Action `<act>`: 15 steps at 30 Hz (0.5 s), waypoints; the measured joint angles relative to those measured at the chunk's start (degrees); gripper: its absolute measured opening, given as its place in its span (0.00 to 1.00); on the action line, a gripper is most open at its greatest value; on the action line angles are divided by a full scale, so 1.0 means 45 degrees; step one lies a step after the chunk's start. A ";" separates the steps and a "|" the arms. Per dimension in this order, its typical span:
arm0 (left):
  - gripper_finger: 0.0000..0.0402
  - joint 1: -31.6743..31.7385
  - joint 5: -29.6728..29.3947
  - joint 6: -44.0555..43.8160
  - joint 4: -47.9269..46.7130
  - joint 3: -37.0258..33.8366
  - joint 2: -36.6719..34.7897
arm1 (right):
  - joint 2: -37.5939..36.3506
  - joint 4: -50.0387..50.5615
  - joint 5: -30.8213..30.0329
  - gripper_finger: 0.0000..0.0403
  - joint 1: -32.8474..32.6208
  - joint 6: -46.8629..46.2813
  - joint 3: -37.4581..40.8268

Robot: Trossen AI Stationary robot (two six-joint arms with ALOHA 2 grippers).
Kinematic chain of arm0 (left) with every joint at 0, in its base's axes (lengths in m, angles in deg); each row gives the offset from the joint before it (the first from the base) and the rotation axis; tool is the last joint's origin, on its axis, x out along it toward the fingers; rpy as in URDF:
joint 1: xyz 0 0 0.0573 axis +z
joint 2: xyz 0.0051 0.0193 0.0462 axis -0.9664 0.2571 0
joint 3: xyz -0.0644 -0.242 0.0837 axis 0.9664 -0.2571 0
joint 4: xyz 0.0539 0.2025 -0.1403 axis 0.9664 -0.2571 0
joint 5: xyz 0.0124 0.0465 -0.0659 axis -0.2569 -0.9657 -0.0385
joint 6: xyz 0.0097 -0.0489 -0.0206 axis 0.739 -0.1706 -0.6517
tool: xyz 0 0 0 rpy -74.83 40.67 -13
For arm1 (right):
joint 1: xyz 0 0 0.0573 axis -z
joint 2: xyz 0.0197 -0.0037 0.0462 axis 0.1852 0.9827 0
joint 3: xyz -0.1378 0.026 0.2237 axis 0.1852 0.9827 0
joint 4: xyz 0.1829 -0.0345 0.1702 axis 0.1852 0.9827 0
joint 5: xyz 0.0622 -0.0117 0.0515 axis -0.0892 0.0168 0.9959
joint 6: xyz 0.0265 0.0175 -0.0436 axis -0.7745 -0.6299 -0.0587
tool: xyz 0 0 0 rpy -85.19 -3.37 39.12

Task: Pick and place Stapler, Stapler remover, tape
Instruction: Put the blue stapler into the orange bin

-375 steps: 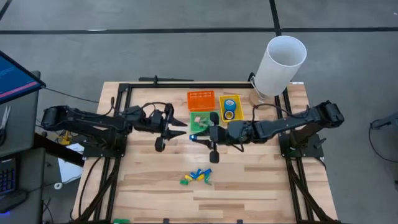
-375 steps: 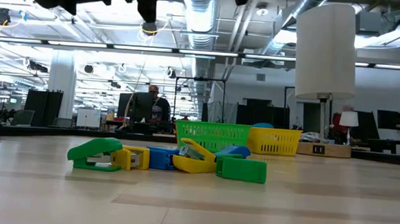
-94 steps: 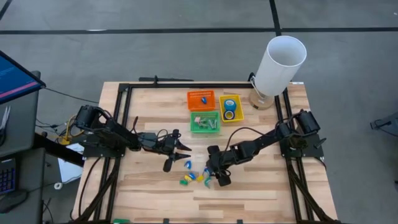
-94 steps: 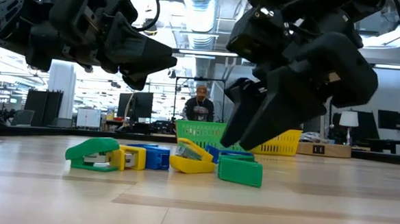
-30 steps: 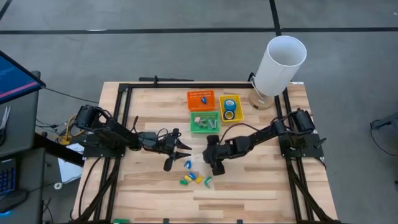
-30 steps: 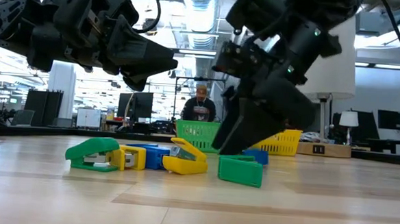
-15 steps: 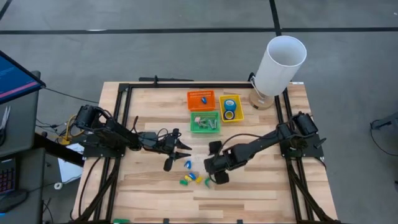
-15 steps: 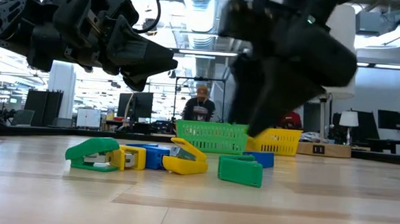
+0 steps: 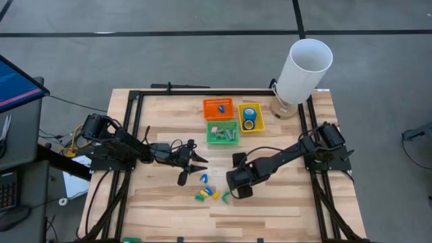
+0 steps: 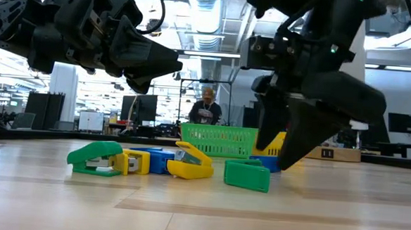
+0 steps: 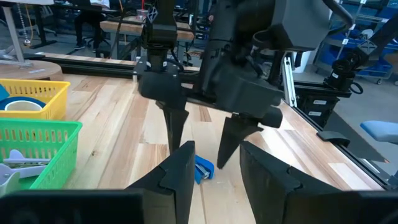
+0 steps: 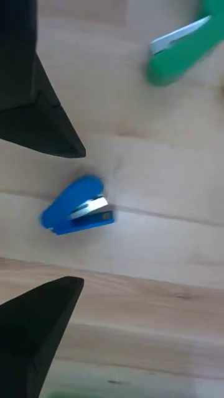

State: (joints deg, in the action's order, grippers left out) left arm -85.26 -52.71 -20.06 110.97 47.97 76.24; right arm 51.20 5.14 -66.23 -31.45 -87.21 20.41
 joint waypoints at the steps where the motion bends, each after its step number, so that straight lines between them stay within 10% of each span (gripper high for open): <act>1: 0.29 0.0000 0.0001 0.0000 0.0000 0.0000 -0.0002 | 0.0000 -0.0360 0.0000 0.79 0.0000 0.0191 0.0104; 15: 0.29 0.0000 0.0003 0.0000 -0.0003 0.0000 -0.0005 | 0.0189 -0.1019 0.0141 0.79 0.0141 0.0601 0.0246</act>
State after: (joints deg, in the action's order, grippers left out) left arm -85.26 -52.69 -20.06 110.96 47.97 76.22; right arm 52.06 0.55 -65.60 -30.82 -84.51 21.51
